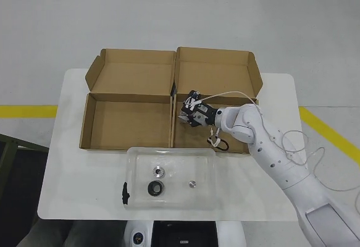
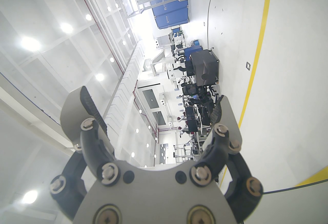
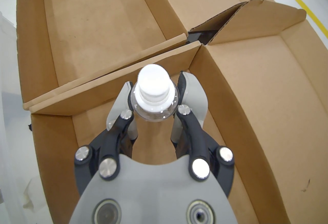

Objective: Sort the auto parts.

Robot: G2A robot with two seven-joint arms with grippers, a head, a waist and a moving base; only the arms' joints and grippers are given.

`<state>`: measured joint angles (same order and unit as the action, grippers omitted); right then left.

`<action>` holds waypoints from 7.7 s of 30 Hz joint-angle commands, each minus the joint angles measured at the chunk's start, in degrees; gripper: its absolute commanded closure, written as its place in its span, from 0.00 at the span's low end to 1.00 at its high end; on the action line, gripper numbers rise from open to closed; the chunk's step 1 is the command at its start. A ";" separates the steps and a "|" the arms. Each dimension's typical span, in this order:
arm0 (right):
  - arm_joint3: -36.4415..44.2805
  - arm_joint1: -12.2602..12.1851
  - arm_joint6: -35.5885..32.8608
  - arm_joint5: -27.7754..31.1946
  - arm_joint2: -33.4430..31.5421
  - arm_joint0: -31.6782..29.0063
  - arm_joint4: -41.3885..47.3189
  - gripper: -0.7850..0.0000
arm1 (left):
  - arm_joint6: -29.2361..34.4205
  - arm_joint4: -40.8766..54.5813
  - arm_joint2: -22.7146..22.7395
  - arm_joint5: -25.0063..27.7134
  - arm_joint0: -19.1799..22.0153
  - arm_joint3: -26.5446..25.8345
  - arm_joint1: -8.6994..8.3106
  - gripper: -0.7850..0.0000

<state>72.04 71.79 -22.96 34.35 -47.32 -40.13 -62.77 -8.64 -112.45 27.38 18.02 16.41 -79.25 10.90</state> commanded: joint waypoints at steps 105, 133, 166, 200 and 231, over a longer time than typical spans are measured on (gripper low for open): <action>42.92 -10.19 -30.75 16.22 -1.72 -27.06 -11.00 0.20 | 0.00 0.00 0.00 0.00 0.00 0.00 0.00 0.00; 39.97 -12.35 -33.51 13.47 7.07 -20.34 -10.22 0.54 | 0.00 0.00 0.00 0.00 0.00 0.00 0.00 0.00; 41.63 -14.03 -13.81 9.95 1.71 -18.77 -3.43 1.00 | 0.00 0.00 0.00 0.00 0.00 0.00 0.00 0.00; 39.62 -15.36 6.00 10.22 -15.24 -19.86 1.12 1.00 | 0.00 0.00 0.00 0.00 0.00 0.00 0.00 0.00; 19.08 -12.01 -12.63 11.18 -3.64 -3.48 -2.49 1.00 | 0.00 0.00 0.00 0.00 0.00 0.00 0.00 0.00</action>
<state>92.00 59.56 -35.11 45.58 -51.69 -44.44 -64.90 -8.64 -112.45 27.38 18.02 16.41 -79.25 10.90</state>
